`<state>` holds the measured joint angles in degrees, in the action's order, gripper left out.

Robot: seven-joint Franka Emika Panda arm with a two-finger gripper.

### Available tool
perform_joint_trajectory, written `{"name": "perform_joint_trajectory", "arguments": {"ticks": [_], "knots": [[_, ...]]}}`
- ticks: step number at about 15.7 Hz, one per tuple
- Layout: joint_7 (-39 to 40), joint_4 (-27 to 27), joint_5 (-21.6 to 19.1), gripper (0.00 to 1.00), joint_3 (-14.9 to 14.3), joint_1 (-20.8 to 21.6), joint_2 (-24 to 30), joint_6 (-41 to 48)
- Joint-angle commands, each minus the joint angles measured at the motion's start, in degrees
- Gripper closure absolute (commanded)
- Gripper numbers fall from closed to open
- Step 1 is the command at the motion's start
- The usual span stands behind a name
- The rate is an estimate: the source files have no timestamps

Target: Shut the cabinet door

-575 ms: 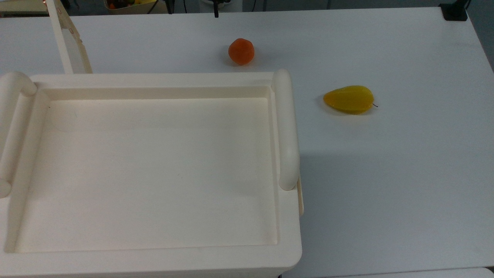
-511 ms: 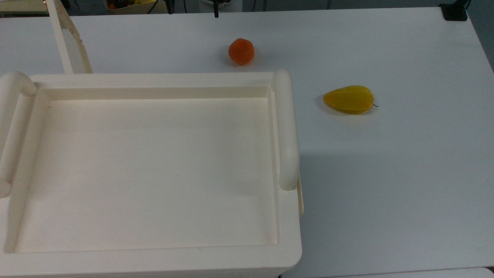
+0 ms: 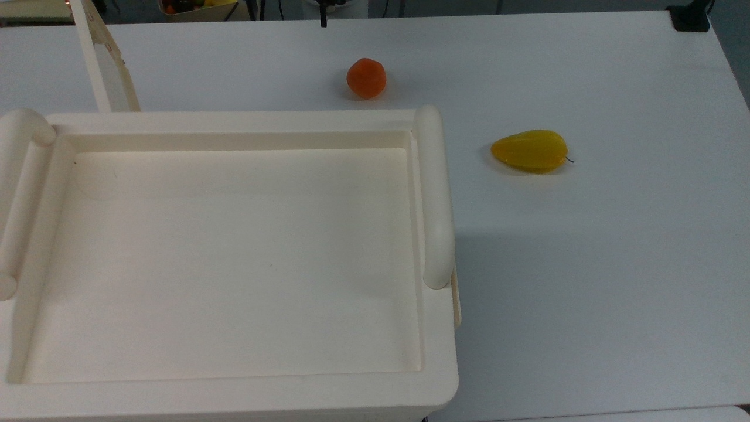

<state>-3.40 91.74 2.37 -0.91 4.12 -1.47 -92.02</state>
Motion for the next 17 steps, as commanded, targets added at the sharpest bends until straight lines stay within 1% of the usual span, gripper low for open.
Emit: {"name": "perform_joint_trajectory", "arguments": {"ticks": [1,5,6,8,9,10,11,17], "knots": [[2.08,1.78,2.46,0.00,-0.50,1.15,0.86,-1.32],[2.26,1.78,2.55,0.01,-0.50,1.15,0.77,-1.32],[2.26,1.78,2.55,0.13,-0.50,1.06,0.77,-1.40],[2.35,1.69,2.46,0.48,-0.50,0.89,0.77,-1.41],[2.44,1.69,2.29,0.68,-0.50,0.80,0.77,-1.41],[2.44,1.69,2.29,0.86,-0.50,0.80,0.77,-1.41],[2.52,1.69,2.29,0.99,-0.50,0.80,0.77,-1.41],[3.23,1.69,2.29,1.00,-0.50,0.71,0.77,-1.32]]}}
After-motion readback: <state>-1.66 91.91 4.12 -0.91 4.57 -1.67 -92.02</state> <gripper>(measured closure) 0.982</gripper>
